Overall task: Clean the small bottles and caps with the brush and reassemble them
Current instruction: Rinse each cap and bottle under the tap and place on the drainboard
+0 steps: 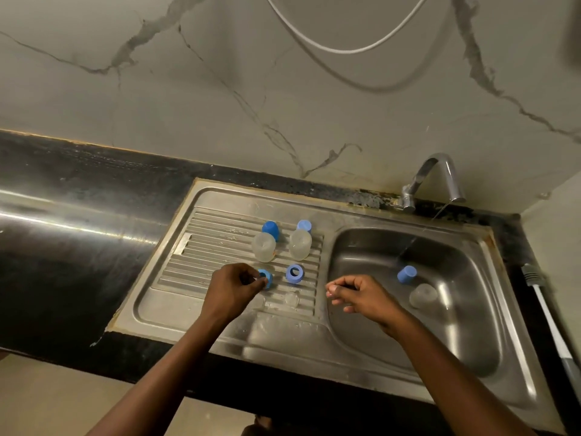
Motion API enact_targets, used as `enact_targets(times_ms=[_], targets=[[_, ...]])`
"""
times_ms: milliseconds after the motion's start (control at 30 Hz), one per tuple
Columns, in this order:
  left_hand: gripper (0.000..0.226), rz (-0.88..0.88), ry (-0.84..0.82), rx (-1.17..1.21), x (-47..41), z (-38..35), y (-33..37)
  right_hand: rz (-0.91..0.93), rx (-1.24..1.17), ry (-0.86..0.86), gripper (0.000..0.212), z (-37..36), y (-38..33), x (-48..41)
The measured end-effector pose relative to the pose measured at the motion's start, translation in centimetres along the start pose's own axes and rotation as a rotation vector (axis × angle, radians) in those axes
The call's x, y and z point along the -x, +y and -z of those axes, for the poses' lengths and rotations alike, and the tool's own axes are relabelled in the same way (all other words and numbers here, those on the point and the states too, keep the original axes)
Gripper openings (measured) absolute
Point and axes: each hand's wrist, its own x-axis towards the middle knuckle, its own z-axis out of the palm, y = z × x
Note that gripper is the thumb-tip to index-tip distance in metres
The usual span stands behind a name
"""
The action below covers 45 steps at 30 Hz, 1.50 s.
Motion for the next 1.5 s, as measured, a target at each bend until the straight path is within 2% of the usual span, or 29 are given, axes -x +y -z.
enact_targets(times_ms=[333, 567, 733, 900, 1033, 1233, 1500], targets=[[0.016, -0.149, -0.066, 0.129, -0.3, -6.1, 8.8, 0.008, 0.028, 0.09, 0.009, 6.7, 2.9, -1.1], [0.011, -0.144, -0.152, 0.105, -1.0, -12.9, 12.6, -0.058, 0.329, 0.229, 0.001, 15.0, 7.8, -4.7], [0.013, -0.129, -0.173, 0.096, -1.5, -17.3, 14.4, -0.154, 0.554, 0.251, 0.014, 19.9, 11.0, -8.7], [0.013, -0.105, -0.14, 0.109, -1.9, -20.2, 14.5, -0.244, 0.702, 0.178, 0.018, 21.9, 12.7, -12.4], [0.01, -0.066, -0.106, 0.096, -2.2, -21.7, 14.3, -0.269, 0.819, 0.117, 0.039, 21.7, 13.7, -14.6], [0.009, -0.041, -0.116, 0.105, -2.1, -22.1, 13.9, -0.27, 0.785, 0.19, 0.021, 21.2, 14.0, -15.7], [0.008, -0.128, -0.121, 0.104, -3.5, -22.3, 16.6, 0.032, 0.453, 0.242, 0.047, 23.5, 8.4, -12.4]])
